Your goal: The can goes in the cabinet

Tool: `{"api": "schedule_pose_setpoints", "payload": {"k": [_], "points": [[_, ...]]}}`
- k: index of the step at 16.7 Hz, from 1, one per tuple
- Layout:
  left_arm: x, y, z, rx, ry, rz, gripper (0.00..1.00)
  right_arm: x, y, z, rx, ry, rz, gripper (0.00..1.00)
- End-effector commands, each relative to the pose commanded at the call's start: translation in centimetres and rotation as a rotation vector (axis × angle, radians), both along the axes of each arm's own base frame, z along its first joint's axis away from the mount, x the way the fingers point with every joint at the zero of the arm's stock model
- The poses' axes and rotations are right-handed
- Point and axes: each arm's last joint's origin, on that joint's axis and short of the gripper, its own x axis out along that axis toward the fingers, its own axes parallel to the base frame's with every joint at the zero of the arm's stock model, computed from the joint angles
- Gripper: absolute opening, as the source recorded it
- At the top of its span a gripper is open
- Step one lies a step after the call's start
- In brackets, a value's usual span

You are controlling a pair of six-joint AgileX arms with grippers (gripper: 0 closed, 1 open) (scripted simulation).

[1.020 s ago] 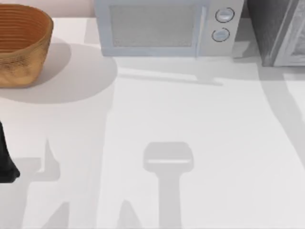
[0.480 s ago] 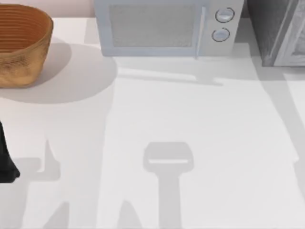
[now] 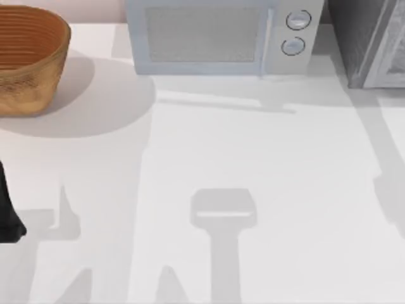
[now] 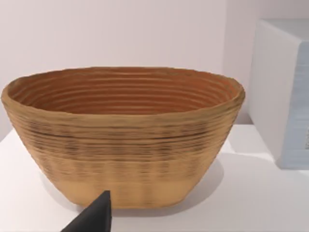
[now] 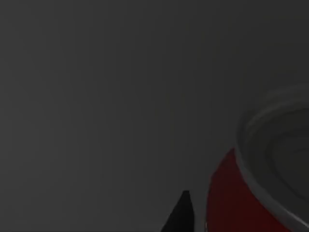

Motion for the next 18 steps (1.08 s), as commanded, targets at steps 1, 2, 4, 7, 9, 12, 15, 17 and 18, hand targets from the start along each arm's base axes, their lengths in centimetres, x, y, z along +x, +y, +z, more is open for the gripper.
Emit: {"api": "schedule_pose_setpoints", "payload": {"k": [1, 2, 4, 7, 9, 12, 15, 17, 18], "points": [[0.0, 0.0, 0.0, 0.0, 0.0, 0.0, 1.0, 0.53, -0.09, -0.25, 0.0, 0.003, 0.0, 0.0], [0.0, 0.0, 0.0, 0.0, 0.0, 0.0, 1.0, 0.95, -0.17, -0.48, 0.0, 0.006, -0.001, 0.0], [0.0, 0.0, 0.0, 0.0, 0.0, 0.0, 1.0, 1.27, -0.23, -0.68, -0.001, 0.009, -0.001, 0.0], [0.0, 0.0, 0.0, 0.0, 0.0, 0.0, 1.0, 1.27, -0.23, -0.68, -0.001, 0.009, -0.001, 0.0], [0.0, 0.0, 0.0, 0.0, 0.0, 0.0, 1.0, 1.27, -0.23, -0.68, -0.001, 0.009, -0.001, 0.15], [0.0, 0.0, 0.0, 0.0, 0.0, 0.0, 1.0, 1.27, -0.23, -0.68, -0.001, 0.009, -0.001, 0.38], [0.0, 0.0, 0.0, 0.0, 0.0, 0.0, 1.0, 1.27, -0.23, -0.68, -0.001, 0.009, -0.001, 0.6], [0.0, 0.0, 0.0, 0.0, 0.0, 0.0, 1.0, 1.27, -0.23, -0.68, -0.001, 0.009, -0.001, 0.75], [0.0, 0.0, 0.0, 0.0, 0.0, 0.0, 1.0, 1.27, -0.23, -0.68, -0.001, 0.009, -0.001, 0.83]]}}
